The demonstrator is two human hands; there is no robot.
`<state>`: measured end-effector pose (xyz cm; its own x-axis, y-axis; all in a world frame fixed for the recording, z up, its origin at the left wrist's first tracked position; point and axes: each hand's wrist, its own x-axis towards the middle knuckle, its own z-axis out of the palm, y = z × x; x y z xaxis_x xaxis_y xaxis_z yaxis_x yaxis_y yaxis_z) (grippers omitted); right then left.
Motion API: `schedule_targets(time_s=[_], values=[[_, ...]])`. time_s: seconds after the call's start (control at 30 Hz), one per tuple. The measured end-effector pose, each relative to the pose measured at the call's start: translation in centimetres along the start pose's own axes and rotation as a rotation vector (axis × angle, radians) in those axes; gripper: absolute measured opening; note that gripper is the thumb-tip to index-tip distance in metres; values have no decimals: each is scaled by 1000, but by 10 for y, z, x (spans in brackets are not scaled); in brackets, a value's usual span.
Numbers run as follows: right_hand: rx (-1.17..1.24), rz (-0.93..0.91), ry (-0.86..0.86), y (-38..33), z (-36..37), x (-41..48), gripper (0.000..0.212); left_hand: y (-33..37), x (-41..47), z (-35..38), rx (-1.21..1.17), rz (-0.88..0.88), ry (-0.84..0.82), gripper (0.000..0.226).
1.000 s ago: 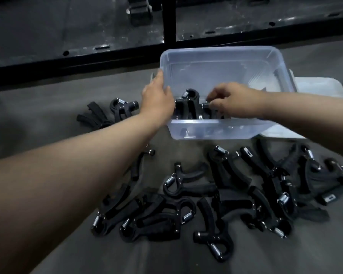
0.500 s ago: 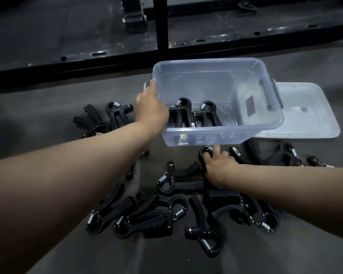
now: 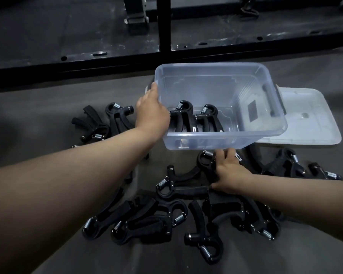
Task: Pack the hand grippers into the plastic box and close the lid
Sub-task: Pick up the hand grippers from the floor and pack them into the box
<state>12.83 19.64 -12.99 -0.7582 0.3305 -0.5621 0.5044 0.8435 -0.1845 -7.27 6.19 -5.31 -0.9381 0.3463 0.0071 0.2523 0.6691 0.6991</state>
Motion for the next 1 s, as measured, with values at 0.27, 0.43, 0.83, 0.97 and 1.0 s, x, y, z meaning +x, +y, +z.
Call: schedule_targets(time_s=[0.27,0.43,0.83,0.97,1.0], values=[[521,-138,-70,-10,-33,-16,51,-1,1,1,4,-17,6,61],[1087,86,-320,25,-53,-7,40,-1,0,2,7,-12,11,61],[707,38,-333,20,-30,-13,29,-2,2,4,45,15,38,64],[21,-196,-285,4,-34,-19,35,-3,5,4,31,16,42,64],[-115,-247,-282,-2,-35,-23,34,-5,6,6,27,25,48,63]])
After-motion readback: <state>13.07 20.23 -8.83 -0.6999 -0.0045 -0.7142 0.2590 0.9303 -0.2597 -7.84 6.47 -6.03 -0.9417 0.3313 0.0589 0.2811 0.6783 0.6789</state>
